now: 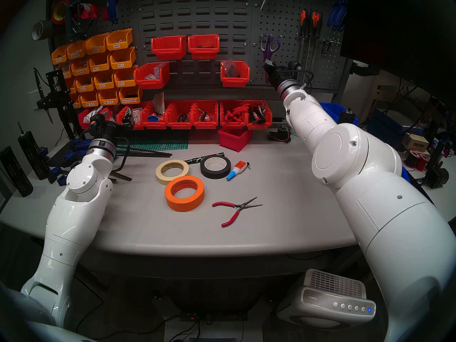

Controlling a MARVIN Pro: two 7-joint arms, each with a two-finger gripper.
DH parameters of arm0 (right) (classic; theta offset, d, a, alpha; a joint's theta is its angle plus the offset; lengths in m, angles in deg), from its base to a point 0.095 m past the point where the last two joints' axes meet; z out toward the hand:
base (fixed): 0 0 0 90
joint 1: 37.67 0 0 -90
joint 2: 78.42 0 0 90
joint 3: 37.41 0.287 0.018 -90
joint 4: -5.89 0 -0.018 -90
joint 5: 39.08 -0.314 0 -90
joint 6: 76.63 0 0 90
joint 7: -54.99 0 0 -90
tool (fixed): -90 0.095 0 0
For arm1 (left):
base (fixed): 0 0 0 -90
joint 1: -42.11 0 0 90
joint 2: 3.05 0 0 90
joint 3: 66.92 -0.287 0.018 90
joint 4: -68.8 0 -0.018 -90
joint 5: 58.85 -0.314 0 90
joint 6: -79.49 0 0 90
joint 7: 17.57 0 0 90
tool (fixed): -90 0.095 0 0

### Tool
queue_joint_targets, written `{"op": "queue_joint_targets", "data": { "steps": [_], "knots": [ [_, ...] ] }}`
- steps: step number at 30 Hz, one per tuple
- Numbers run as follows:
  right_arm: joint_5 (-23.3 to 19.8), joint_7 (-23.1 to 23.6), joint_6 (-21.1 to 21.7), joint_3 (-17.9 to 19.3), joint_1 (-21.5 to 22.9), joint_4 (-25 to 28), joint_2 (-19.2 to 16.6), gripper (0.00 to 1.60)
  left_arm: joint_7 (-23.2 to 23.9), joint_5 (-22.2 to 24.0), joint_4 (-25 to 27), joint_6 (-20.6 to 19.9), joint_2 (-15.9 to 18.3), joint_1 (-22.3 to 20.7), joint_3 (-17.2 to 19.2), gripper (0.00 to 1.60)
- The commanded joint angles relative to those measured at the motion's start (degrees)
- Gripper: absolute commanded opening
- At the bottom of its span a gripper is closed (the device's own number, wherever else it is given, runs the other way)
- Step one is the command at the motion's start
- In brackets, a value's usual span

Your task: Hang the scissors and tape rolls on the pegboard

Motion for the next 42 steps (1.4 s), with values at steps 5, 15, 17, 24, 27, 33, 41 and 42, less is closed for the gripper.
{"op": "queue_joint_targets", "data": {
  "steps": [5,15,17,24,27,33,41,42],
  "knots": [
    [1.2,-2.5,-0.9,-1.0,2.0,1.2,-0.5,1.6,0.1,-0.1,1.6,0.6,0.2,-1.9,0.4,1.6],
    [2.6,-5.0,-0.8,-2.1,2.0,1.1,-0.7,1.6,0.1,-0.1,1.6,0.6,0.2,-1.9,0.4,1.6],
    [3.0,-5.7,-0.9,-2.5,2.0,1.1,-0.7,1.6,0.1,-0.1,1.6,0.6,0.2,-1.9,0.5,1.6],
    [4.0,-6.7,-1.0,-3.3,2.3,1.5,-1.4,1.6,0.1,-0.1,1.8,0.6,0.2,-2.0,0.5,1.6],
    [4.4,-6.8,-1.2,-3.7,2.4,1.7,-1.8,1.6,0.1,0.0,1.8,0.6,0.2,-2.1,0.5,1.6],
    [5.1,-6.1,-2.0,-4.3,2.5,2.4,-2.4,1.6,0.1,0.0,2.0,0.7,0.2,-2.2,0.5,1.6],
    [5.7,-1.6,-4.6,-5.0,1.9,3.6,-3.2,1.6,0.1,0.0,2.2,0.8,0.1,-2.4,0.5,1.6],
    [5.8,-0.5,-5.1,-5.1,1.7,3.8,-3.4,1.6,0.1,0.0,2.2,0.8,0.1,-2.4,0.5,1.6]
  ]
}}
